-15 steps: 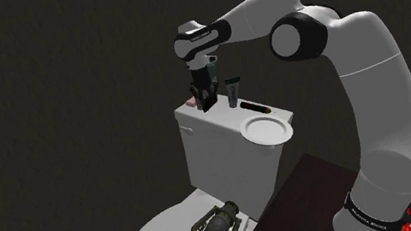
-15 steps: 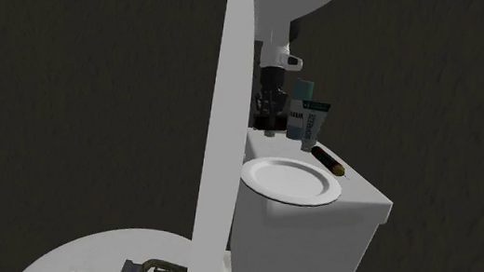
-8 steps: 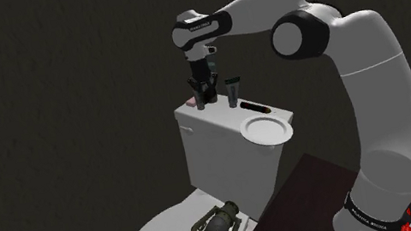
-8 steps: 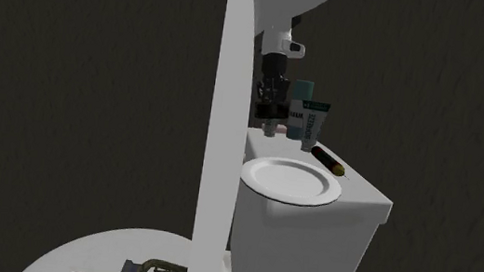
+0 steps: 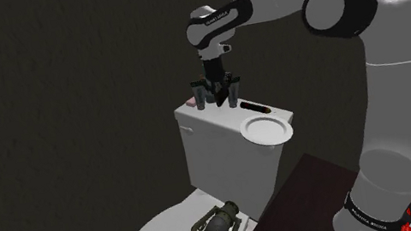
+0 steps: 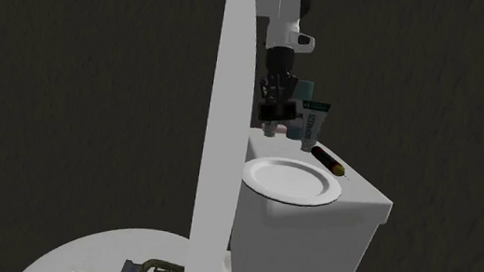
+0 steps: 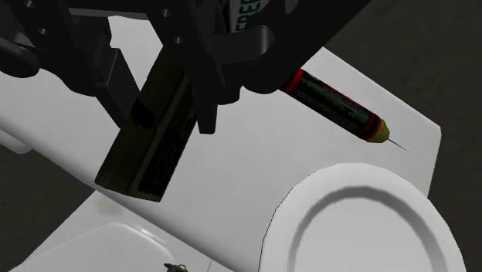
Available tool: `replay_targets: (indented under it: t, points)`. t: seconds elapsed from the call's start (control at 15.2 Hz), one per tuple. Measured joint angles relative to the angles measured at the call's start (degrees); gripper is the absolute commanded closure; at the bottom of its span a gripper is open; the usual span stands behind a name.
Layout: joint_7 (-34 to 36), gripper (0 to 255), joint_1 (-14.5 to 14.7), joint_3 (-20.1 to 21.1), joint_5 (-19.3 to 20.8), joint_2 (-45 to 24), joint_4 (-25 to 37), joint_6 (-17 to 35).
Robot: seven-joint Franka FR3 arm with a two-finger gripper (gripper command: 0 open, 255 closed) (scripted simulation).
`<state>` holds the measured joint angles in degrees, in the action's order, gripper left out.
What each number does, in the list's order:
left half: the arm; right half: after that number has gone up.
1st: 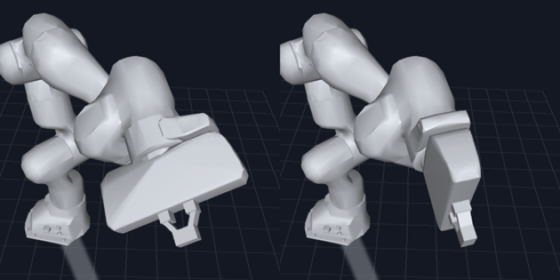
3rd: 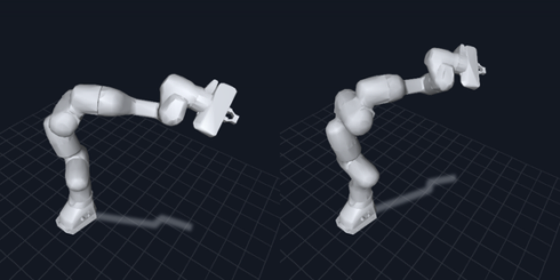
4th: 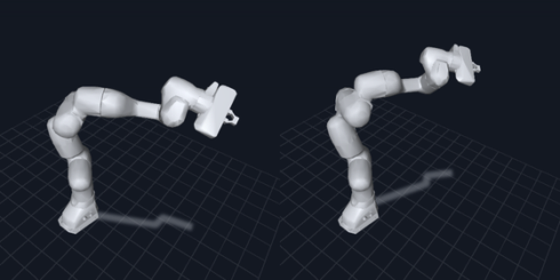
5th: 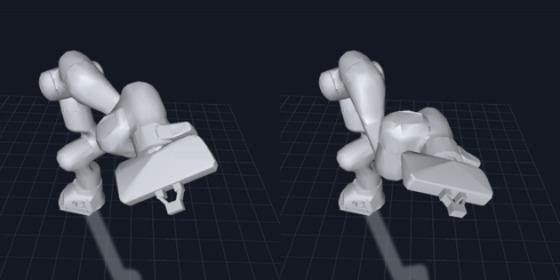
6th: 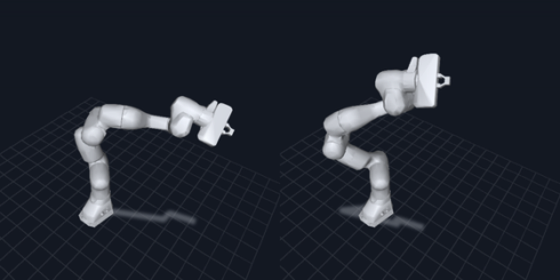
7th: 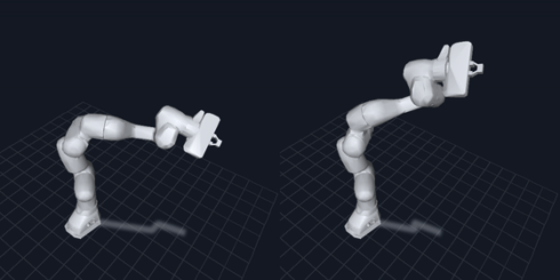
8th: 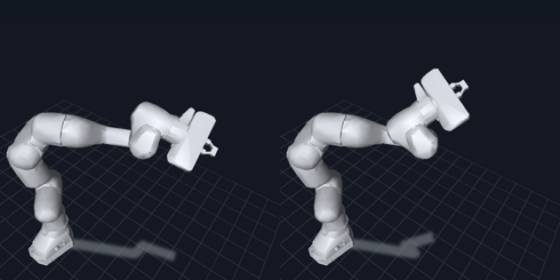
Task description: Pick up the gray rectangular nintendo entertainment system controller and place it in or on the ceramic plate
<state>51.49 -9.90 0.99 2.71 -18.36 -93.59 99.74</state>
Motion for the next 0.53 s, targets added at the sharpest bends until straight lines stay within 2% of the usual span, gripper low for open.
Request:
replay_targets:
  t: [0.26, 0.53]
  points:
    - [-1.1, 255, -0.8, -0.5, 0.1, 9.9, -14.1, 4.2]
    - [-2.0, 255, -1.4, -1.0, 0.3, 18.8, -25.1, 6.4]
